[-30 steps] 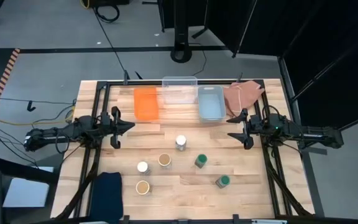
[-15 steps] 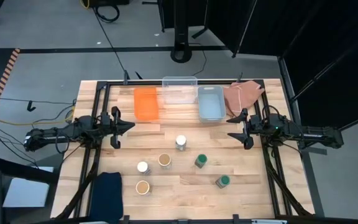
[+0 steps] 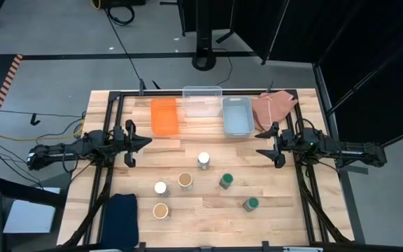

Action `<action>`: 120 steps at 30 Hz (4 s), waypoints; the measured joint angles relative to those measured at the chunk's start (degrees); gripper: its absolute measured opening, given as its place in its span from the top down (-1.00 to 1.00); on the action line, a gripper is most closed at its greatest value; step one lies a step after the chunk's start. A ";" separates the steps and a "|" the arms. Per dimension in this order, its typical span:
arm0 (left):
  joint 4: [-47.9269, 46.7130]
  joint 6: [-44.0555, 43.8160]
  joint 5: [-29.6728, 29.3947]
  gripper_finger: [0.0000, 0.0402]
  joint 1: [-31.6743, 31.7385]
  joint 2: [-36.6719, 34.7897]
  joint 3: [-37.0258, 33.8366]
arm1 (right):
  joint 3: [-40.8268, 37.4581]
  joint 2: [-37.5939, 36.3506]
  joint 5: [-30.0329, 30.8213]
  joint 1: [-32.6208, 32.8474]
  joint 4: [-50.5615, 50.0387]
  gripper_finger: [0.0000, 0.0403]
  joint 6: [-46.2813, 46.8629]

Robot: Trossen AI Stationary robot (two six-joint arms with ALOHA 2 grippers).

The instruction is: Sort spices by type

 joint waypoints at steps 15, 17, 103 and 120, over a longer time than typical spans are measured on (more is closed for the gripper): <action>13.07 -2.22 0.01 0.92 -0.03 0.02 0.00 | 0.00 0.02 0.00 0.00 0.00 -0.58 0.00; 15.53 -4.25 0.00 0.92 -0.04 0.00 0.00 | 0.00 0.02 0.00 0.00 0.00 -0.58 0.00; 19.97 -28.70 -9.99 0.92 -0.07 0.00 0.00 | 14.12 2.57 16.20 2.21 26.03 -0.58 18.48; 19.41 -28.48 -9.79 0.92 -0.07 0.00 0.00 | 64.55 40.80 16.20 11.18 -37.90 -0.70 -4.14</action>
